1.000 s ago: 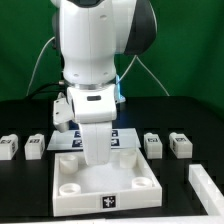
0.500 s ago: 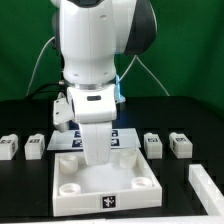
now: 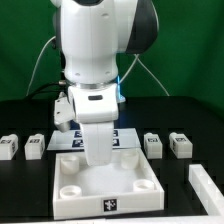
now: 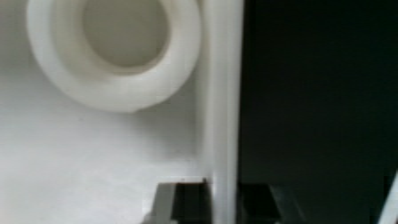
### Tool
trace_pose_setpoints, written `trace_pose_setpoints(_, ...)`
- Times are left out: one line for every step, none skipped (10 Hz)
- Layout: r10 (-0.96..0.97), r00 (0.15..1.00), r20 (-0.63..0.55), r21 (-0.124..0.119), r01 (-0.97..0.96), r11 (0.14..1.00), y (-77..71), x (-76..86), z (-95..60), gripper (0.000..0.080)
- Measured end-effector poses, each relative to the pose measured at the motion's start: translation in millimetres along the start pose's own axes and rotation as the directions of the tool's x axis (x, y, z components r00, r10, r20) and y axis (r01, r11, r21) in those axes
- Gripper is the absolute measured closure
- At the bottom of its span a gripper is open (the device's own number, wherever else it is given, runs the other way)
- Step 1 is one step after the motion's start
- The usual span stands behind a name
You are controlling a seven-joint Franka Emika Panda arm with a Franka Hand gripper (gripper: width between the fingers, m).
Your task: Assemble one leg
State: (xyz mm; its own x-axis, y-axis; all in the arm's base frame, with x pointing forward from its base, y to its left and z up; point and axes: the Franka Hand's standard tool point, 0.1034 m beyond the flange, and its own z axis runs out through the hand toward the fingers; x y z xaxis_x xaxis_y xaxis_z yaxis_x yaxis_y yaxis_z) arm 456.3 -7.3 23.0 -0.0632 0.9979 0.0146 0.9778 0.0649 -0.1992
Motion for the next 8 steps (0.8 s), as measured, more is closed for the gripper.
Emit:
trace_pose_setpoints(0.013, 1.000, -0.002, 0.001, -0.013, 1.000, 9.8, 7.0, -2.8, 0.0734)
trace_pose_setpoints(0.019, 1.000, -0.005, -0.007, -0.019, 1.000, 20.3, 15.1, -7.1, 0.0734)
trace_pose_setpoints(0.019, 1.000, -0.008, -0.018, -0.019, 1.000, 29.1, 23.1, -10.2, 0.0734)
trace_pose_setpoints(0.025, 1.000, -0.011, -0.027, -0.025, 0.999, 36.4, 30.3, -12.5, 0.0734)
trace_pose_setpoints(0.034, 0.999, -0.014, -0.028, -0.035, 0.999, 39.8, 39.0, -12.6, 0.0734)
trace_pose_setpoints(0.033, 0.999, -0.017, -0.025, -0.033, 0.999, 40.1, 46.8, -10.7, 0.0734)
trace_pose_setpoints(0.041, 0.999, -0.019, -0.023, -0.041, 0.999, 41.4, 52.2, -9.1, 0.0734)
trace_pose_setpoints(0.050, 0.999, -0.022, -0.019, -0.050, 0.999, 43.0, 57.6, -6.8, 0.0734)
